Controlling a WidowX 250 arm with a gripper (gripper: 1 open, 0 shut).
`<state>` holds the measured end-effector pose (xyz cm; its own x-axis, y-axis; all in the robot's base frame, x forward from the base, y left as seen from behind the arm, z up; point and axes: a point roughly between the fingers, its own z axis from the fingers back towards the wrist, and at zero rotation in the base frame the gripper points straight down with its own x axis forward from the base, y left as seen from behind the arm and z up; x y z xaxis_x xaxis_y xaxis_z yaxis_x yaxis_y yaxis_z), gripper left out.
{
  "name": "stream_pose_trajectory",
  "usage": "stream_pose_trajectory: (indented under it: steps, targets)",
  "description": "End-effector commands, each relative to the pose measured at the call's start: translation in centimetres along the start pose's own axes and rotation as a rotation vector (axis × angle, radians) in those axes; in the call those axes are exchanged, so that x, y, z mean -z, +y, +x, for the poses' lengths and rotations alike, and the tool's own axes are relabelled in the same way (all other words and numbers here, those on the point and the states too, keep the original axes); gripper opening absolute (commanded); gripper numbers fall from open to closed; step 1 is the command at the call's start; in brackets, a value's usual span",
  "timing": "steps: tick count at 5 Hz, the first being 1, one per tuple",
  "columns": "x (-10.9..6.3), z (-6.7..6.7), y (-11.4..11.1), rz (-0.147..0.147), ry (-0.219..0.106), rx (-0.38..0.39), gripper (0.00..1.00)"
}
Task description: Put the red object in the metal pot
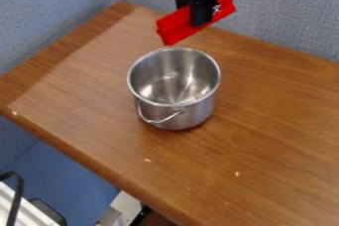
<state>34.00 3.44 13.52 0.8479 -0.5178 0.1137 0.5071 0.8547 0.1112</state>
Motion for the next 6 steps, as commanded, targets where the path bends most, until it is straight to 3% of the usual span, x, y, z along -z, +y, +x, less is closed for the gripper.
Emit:
stream_pose_trajectory:
  steps: [1,2,3,4,6]
  targets:
    - [-0.5,0.8,-1.0,0.012,-0.025,0.093,0.0]
    - [-0.7,1.8,-2.3,0.03,-0.022,0.166,0.0]
    - [-0.2,2.3,-2.2,0.056,-0.003,0.134,0.0]
    - [-0.6,2.7,-3.3,0.075,-0.006,0.128,0.0]
    - [0.0,3.8,-6.0,0.084,-0.02,0.209,0.0]
